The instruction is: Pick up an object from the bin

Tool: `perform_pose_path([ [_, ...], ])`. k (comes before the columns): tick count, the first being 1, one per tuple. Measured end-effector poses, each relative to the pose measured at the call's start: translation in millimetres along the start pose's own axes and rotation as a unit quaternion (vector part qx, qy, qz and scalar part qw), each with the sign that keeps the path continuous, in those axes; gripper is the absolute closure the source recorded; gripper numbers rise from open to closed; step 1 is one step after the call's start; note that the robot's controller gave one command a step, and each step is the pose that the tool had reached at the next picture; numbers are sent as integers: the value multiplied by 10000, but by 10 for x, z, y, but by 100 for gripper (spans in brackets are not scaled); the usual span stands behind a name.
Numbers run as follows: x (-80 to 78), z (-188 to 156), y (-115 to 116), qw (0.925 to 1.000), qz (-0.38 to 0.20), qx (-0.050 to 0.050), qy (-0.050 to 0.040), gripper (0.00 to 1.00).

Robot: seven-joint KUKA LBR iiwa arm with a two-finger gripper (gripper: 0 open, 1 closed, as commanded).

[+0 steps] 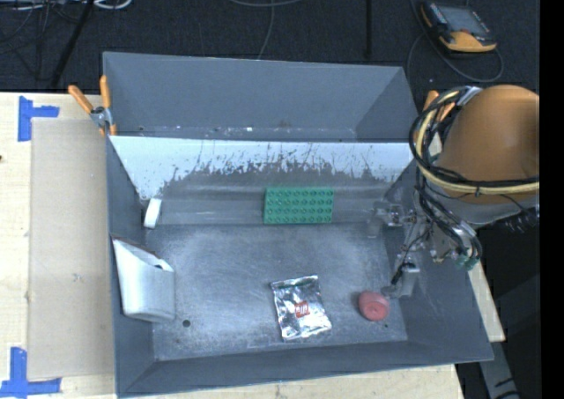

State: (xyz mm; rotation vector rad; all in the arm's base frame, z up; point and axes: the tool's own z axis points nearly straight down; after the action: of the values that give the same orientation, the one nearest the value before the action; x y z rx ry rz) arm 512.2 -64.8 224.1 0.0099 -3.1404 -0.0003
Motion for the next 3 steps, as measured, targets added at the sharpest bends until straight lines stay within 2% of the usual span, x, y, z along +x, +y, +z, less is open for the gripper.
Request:
perform_pose_path([
  [1,55,953,972,9929,-1189,-15,27,0],
  [2,-56,1558,1018,9716,-2365,-5,13,0],
  [3,-61,1547,1020,9716,-2365,-4,4,100],
])
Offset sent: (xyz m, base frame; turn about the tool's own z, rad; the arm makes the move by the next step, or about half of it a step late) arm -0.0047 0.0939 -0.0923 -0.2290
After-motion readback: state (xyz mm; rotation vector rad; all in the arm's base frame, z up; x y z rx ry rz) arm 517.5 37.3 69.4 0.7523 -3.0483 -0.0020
